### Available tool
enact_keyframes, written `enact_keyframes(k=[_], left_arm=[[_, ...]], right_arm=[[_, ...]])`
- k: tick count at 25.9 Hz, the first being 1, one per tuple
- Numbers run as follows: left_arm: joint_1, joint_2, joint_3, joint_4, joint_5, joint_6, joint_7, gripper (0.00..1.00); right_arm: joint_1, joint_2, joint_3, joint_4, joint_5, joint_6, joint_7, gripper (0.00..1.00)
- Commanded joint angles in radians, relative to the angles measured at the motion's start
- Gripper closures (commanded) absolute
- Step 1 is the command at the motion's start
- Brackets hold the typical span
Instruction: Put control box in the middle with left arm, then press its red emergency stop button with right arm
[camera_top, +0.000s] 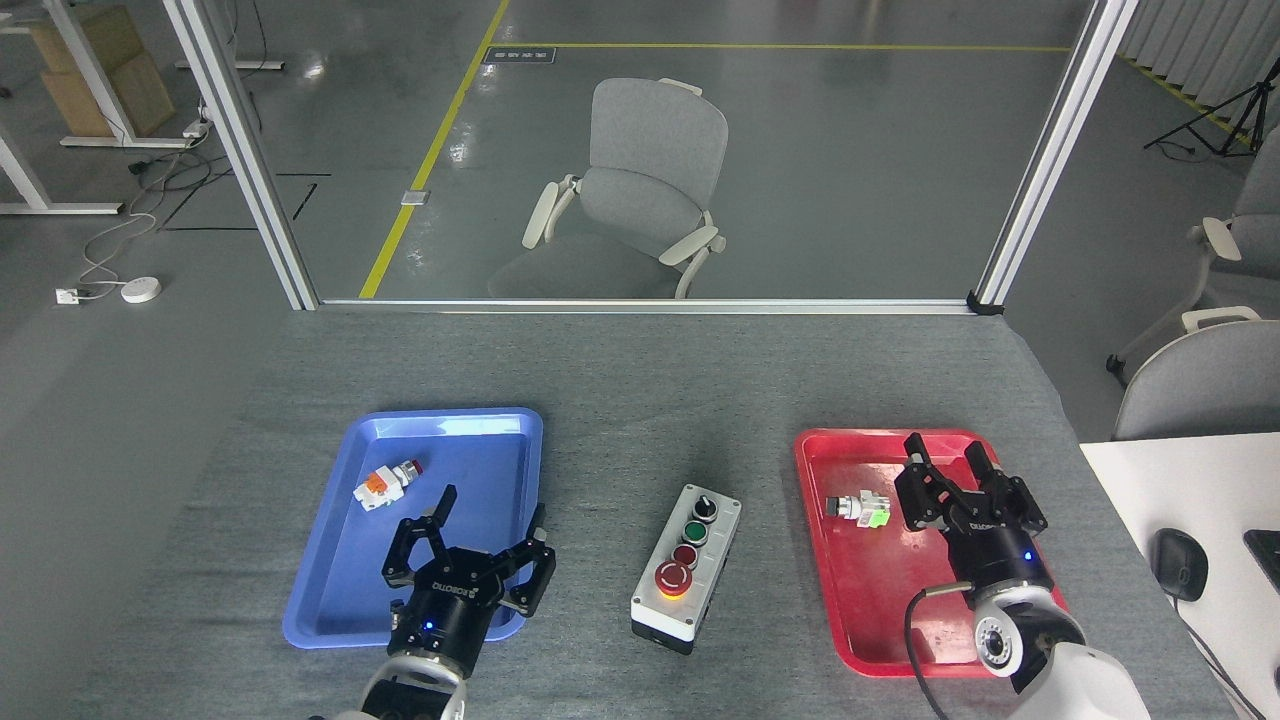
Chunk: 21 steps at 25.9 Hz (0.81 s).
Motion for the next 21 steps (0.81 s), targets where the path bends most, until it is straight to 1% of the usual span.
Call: enact_keyframes(k=[1,2,3,5,7,9,11,14,18,21], left_arm=[[0.011,0.038,0.202,0.019,0.001,-0.118,-0.015,0.01],[0.011,0.037,0.246,0.045,0.003,-0.154,-0.021,0.01],[0.009,0.038,0.283,0.072,0.006,-0.183,-0.031,0.01],[0.003,0.040,0.343,0.134,0.017,-0.217,-0.044,0.01],[-0.005,0.040,0.386,0.198,0.024,-0.224,-0.054,0.01],[-0.008,0.041,0.403,0.253,0.030,-0.224,-0.054,0.01],[-0.023,0.038,0.404,0.290,0.032,-0.224,-0.054,0.01],[-0.034,0.038,0.404,0.304,0.035,-0.224,-0.054,0.01],[-0.034,0.041,0.403,0.298,0.032,-0.236,-0.040,0.01],[-0.035,0.040,0.404,0.293,0.030,-0.321,-0.006,0.01]], right_arm=[[-0.060,-0.034,-0.001,0.089,-0.002,-0.250,0.011,0.74],[-0.075,-0.039,0.006,0.109,0.001,-0.293,0.011,0.86],[-0.086,-0.037,0.021,0.121,0.002,-0.335,0.011,1.00],[-0.100,-0.029,0.076,0.122,0.004,-0.368,0.011,1.00],[-0.127,-0.022,0.162,0.126,0.010,-0.387,0.014,1.00],[-0.147,-0.019,0.257,0.127,0.010,-0.399,0.015,1.00],[-0.153,-0.017,0.322,0.126,0.011,-0.418,0.015,1.00],[-0.153,0.004,0.369,0.127,0.024,-0.436,0.020,1.00],[-0.149,0.012,0.404,0.127,0.082,-0.470,0.020,1.00],[-0.146,0.017,0.414,0.138,0.099,-0.474,0.020,1.00]])
